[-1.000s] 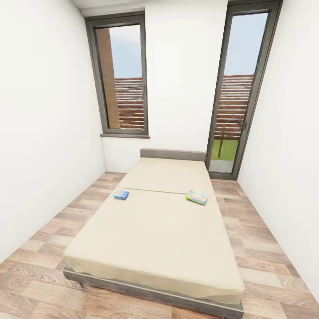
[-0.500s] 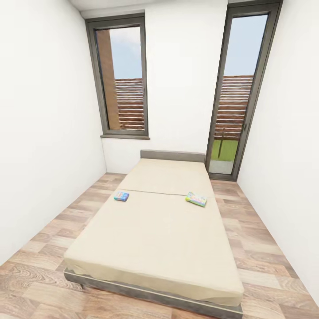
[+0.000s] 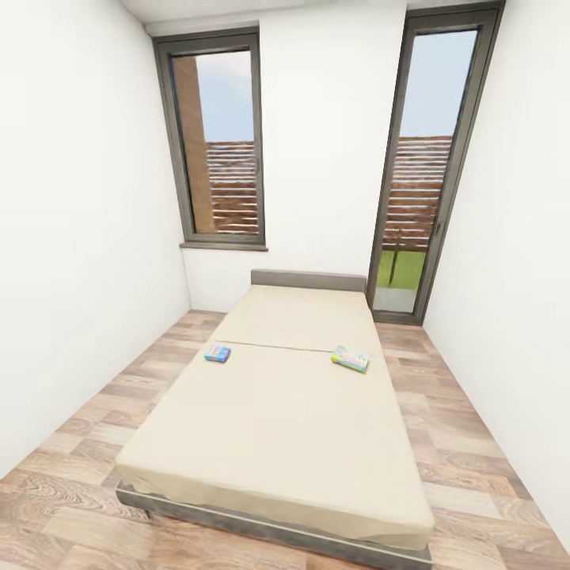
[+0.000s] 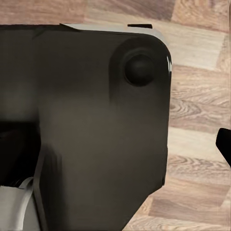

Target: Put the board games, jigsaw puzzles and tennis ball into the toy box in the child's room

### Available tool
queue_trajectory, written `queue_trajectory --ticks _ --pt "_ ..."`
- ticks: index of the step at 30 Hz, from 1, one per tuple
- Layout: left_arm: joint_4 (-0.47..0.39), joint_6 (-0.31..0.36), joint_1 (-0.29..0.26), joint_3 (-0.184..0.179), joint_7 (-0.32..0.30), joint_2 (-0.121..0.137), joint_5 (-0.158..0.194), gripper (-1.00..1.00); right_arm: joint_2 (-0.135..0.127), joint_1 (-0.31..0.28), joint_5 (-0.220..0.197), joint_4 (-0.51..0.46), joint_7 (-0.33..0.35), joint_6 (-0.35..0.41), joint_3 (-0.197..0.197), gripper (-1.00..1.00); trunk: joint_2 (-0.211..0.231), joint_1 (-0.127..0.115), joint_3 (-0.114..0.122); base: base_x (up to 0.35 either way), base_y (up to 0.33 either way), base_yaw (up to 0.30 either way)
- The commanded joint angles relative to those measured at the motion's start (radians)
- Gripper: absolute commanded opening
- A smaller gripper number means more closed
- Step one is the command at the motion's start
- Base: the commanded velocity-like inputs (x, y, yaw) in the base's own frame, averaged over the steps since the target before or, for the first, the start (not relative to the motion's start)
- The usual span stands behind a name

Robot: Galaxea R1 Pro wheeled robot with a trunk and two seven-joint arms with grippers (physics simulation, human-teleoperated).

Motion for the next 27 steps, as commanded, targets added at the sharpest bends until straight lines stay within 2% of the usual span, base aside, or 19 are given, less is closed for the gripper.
queue_trajectory --ticks 1,6,7,9,11,12,13,14,17,19,22,27 --pt "0.000 0.016 -0.026 0.011 0.002 0.008 0.002 1.00 0.000 -0.006 -0.002 -0.020 -0.002 0.000 -0.002 1.00 0.007 -0.004 0.002 0.000 0.000 0.000" --pt "-0.002 0.106 -0.140 0.051 -0.002 0.024 0.002 1.00 0.013 -0.043 -0.017 -0.156 -0.003 0.017 -0.011 1.00 0.042 -0.023 0.018 0.000 0.000 0.000" --pt "-0.002 0.134 -0.178 0.063 -0.003 0.029 0.002 1.00 0.015 -0.059 -0.029 -0.194 -0.003 0.020 -0.018 1.00 0.049 -0.027 0.021 0.000 0.000 0.000" --pt "-0.002 0.163 -0.218 0.075 -0.005 0.041 0.002 1.00 0.016 -0.081 -0.052 -0.226 -0.003 0.026 -0.030 1.00 0.063 -0.035 0.027 0.000 0.000 0.000" --pt "-0.002 0.199 -0.274 0.102 -0.006 0.073 0.003 1.00 0.013 -0.120 -0.101 -0.256 -0.003 0.049 -0.055 1.00 0.077 -0.042 0.033 0.000 0.000 0.000" --pt "-0.002 0.214 -0.304 0.128 -0.006 0.094 0.004 1.00 0.010 -0.145 -0.137 -0.267 -0.003 0.079 -0.071 1.00 0.084 -0.046 0.037 0.000 0.000 0.000" --pt "-0.002 0.219 -0.315 0.143 -0.007 0.103 0.003 1.00 0.008 -0.157 -0.154 -0.271 -0.005 0.098 -0.076 1.00 0.091 -0.050 0.040 0.000 0.000 0.000" --pt "-0.003 0.226 -0.333 0.173 -0.008 0.116 0.003 1.00 0.004 -0.179 -0.182 -0.277 -0.006 0.141 -0.085 1.00 0.098 -0.054 0.043 0.000 0.000 0.000" --pt "-0.012 0.234 -0.358 0.234 -0.019 0.142 0.002 1.00 0.001 -0.206 -0.217 -0.286 -0.008 0.221 -0.096 1.00 0.119 -0.065 0.052 0.000 0.000 0.000" --pt "-0.015 0.236 -0.364 0.250 -0.029 0.150 0.000 1.00 0.000 -0.212 -0.221 -0.291 -0.008 0.244 -0.098 1.00 0.133 -0.073 0.058 0.000 0.000 0.000" --pt "-0.016 0.240 -0.368 0.257 -0.056 0.154 -0.003 1.00 0.000 -0.216 -0.222 -0.294 -0.007 0.255 -0.097 1.00 0.154 -0.084 0.068 0.000 0.000 0.000" --pt "-0.011 0.241 -0.371 0.255 -0.139 0.151 -0.010 1.00 0.006 -0.218 -0.220 -0.297 -0.003 0.257 -0.088 1.00 0.189 -0.104 0.084 0.000 0.000 0.000"
